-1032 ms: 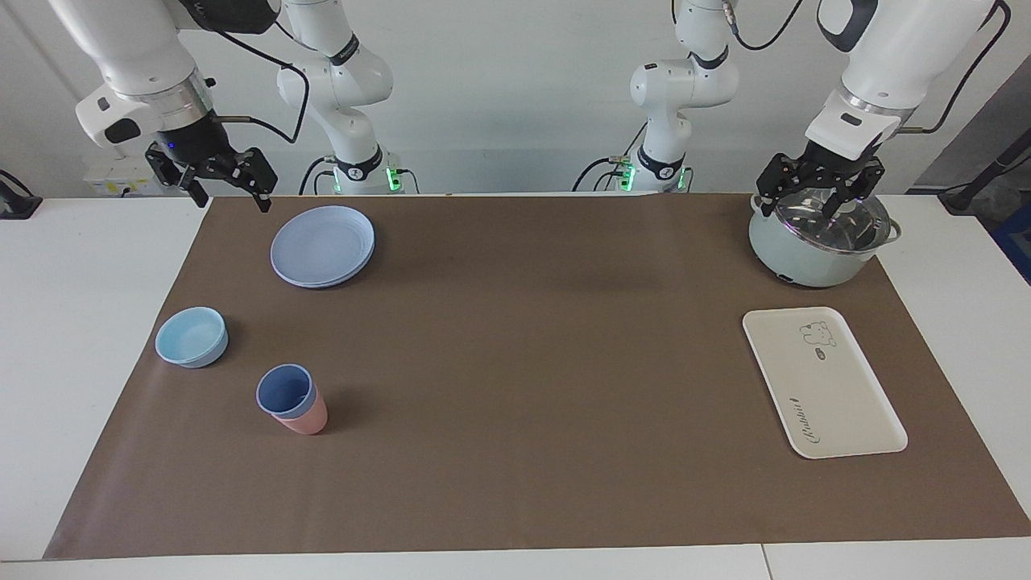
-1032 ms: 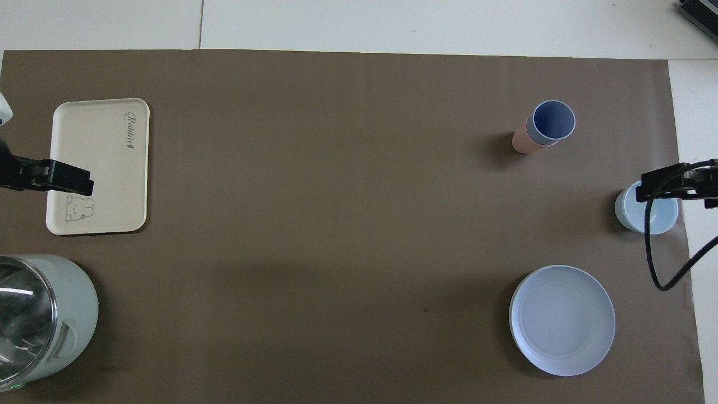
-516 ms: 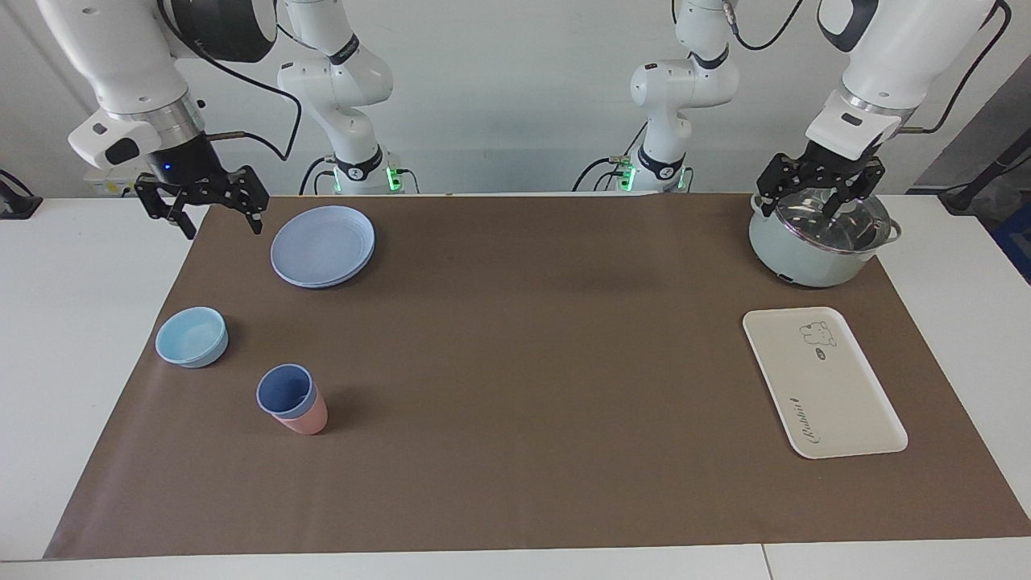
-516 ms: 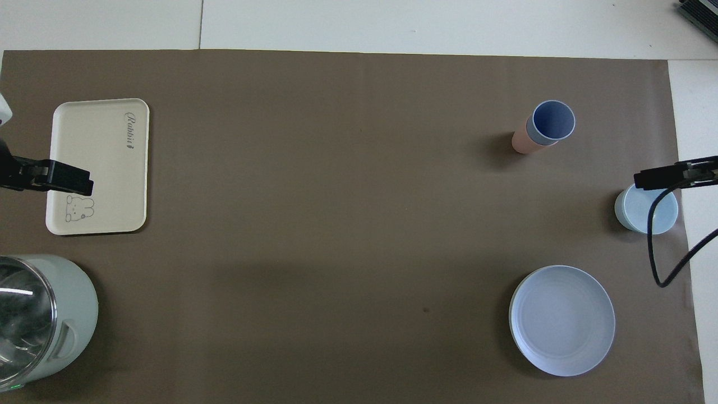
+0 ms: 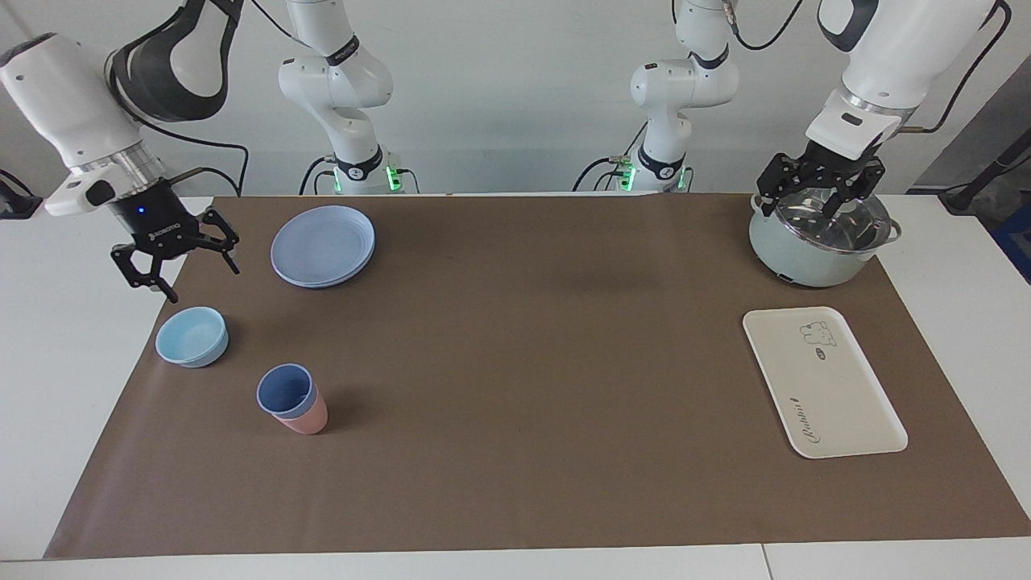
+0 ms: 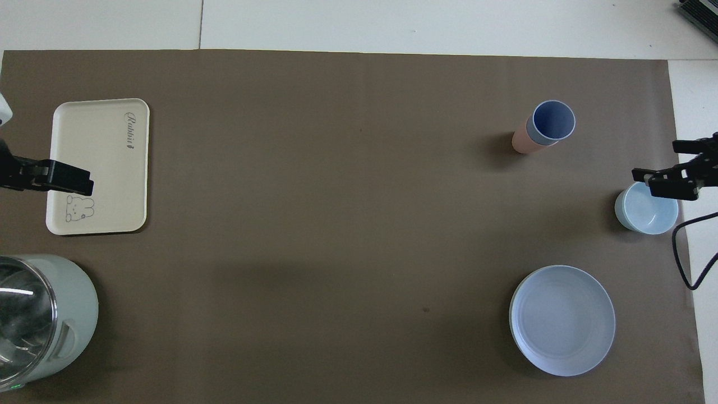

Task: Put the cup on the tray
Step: 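Move the right gripper toward the upright blue cup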

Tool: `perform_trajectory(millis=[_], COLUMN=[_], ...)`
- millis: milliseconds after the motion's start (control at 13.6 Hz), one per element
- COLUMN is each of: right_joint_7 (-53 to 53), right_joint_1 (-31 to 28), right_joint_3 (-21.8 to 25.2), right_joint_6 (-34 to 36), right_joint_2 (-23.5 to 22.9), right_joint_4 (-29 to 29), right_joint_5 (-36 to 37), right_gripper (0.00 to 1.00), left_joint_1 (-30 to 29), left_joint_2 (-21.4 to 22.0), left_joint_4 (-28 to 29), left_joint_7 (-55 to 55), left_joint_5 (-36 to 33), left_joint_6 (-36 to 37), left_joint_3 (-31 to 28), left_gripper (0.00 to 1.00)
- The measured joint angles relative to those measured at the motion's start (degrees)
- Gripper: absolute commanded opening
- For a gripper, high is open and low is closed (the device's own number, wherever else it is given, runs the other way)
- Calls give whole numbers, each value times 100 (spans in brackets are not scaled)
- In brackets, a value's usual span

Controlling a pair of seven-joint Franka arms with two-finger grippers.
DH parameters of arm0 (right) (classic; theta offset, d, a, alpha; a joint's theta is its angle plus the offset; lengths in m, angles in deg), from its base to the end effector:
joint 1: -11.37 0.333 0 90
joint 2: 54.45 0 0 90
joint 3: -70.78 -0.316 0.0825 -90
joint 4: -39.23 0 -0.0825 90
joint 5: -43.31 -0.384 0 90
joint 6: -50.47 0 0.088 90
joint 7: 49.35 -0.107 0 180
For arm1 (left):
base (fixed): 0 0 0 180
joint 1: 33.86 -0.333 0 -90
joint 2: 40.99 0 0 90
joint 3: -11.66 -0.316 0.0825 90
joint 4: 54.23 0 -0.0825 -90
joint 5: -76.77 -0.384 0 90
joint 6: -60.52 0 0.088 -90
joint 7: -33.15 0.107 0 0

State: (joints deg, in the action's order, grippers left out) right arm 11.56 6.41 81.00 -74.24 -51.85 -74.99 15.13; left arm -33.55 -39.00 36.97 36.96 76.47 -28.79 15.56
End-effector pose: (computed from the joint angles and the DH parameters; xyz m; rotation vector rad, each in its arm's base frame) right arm 0.5517 -0.1325 0.5072 -2.7478 -0.7897 -0.6518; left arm 0.5410 -0.0399 0.6326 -3.1263 0.2190 -0.0027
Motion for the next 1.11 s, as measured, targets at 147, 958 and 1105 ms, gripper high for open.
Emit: perform_trajectory(millis=[147,958,1105], right_joint_7=[995,4207,4830], right_joint_1=[-113,-225,-254], right_joint_3=[3,3,3], right_joint_6=[-109,-268,-172], right_joint_2=[-300,-1775,-2019], right_joint_4=[-65,32,50], right_joint_5=[-870,-3840,-4494], right_gripper=[100,100,100], left_joint_1=[0,-6,-6], left_joint_2=[0,0,0], left_joint_4=[0,3,3], left_joint_7=[0,-4,-4], left_joint_5=[0,0,0], left_joint_6=[0,4,4], left_joint_3=[-1,-52,-55], left_gripper=[100,100,100])
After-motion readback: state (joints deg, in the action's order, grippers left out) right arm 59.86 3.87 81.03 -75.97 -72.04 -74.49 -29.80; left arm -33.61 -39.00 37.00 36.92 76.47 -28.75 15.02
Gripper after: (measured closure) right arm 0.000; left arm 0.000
